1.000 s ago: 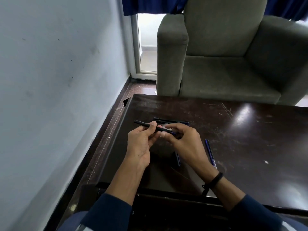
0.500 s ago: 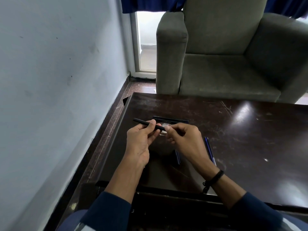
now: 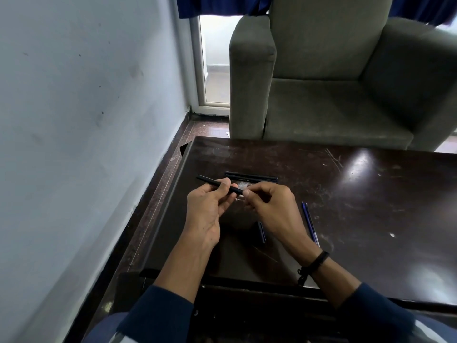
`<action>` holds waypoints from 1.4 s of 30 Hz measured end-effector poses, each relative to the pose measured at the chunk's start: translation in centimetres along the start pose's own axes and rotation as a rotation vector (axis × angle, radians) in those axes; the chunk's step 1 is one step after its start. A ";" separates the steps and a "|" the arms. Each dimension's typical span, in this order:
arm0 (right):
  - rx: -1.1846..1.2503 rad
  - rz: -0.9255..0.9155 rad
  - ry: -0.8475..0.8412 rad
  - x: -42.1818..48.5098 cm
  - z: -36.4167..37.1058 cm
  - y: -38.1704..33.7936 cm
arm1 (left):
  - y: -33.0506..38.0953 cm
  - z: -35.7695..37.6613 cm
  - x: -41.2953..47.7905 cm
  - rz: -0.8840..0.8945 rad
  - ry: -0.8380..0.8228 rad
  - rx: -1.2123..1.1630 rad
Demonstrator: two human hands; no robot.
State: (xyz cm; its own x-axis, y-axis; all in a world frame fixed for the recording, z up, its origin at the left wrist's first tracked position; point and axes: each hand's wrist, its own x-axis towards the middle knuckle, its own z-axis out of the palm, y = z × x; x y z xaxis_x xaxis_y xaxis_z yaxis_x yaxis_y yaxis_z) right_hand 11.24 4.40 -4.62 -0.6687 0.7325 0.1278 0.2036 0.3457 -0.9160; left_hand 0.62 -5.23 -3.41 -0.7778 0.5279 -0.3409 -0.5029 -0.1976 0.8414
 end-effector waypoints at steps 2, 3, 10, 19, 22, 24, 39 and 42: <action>-0.048 -0.030 0.003 0.1 -0.2 0.0 | 0.0 0.1 0.0 -0.003 0.001 0.000; -0.062 -0.039 -0.004 0.1 -0.3 0.0 | 0.0 0.0 0.0 -0.004 0.001 -0.001; 0.000 0.018 0.017 0.1 -0.2 0.0 | 0.1 0.0 0.0 -0.002 -0.005 -0.005; 0.005 -0.028 -0.004 0.2 -0.4 -0.1 | 0.1 0.0 0.1 -0.005 0.001 0.021; 0.002 -0.006 0.016 0.0 -0.4 -0.3 | 0.0 0.0 0.0 -0.005 -0.001 0.026; -0.011 0.005 0.005 0.0 -0.3 -0.2 | 0.0 0.0 0.0 -0.010 -0.005 0.018; -0.022 0.012 -0.007 0.1 -0.1 -0.1 | 0.0 0.1 -0.2 -0.007 -0.011 0.024; -0.052 -0.005 -0.014 0.2 -0.3 -0.2 | 0.0 0.1 -0.2 -0.014 -0.010 0.029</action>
State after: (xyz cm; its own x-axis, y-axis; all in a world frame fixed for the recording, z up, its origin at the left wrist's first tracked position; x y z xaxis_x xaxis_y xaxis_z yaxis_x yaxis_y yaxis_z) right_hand 11.27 4.60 -4.32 -0.6795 0.7227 0.1266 0.2367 0.3794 -0.8944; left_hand 0.85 -5.27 -3.28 -0.7670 0.5385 -0.3490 -0.5027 -0.1662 0.8483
